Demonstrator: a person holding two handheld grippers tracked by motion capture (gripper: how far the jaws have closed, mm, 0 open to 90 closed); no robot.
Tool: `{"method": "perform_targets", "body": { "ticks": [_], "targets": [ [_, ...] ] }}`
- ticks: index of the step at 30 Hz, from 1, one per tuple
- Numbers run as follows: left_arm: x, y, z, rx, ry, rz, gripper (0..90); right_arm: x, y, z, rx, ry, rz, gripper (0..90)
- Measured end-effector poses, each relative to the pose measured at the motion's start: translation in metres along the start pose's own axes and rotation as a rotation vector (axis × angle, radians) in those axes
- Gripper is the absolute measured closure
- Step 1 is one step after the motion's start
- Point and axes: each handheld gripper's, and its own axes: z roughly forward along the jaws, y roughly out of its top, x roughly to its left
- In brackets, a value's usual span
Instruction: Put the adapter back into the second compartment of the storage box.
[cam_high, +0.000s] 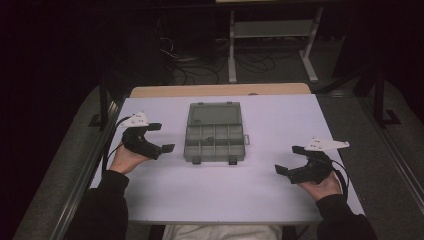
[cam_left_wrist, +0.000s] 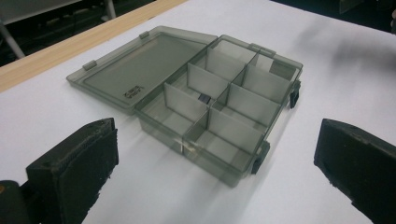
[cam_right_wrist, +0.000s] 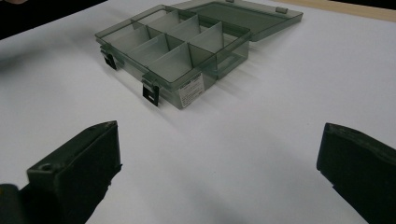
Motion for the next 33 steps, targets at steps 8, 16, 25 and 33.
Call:
{"method": "perform_targets", "body": {
  "ticks": [8,16,25,33],
  "targets": [
    [-0.001,-0.009,-0.014,-0.018,0.052,0.005,0.0,0.000,0.000,0.000,0.000,-0.001,0.002,0.0],
    [0.000,-0.017,-0.025,-0.035,0.077,-0.007,0.0,0.000,0.000,0.000,0.002,-0.004,0.005,0.0],
    [0.003,-0.026,-0.038,-0.060,0.098,-0.030,0.0,-0.001,0.000,0.000,0.001,-0.004,0.003,0.0],
    [0.003,-0.035,-0.046,-0.066,0.118,-0.048,0.0,0.000,0.000,0.001,0.005,-0.004,-0.001,0.0]
  ]
}}
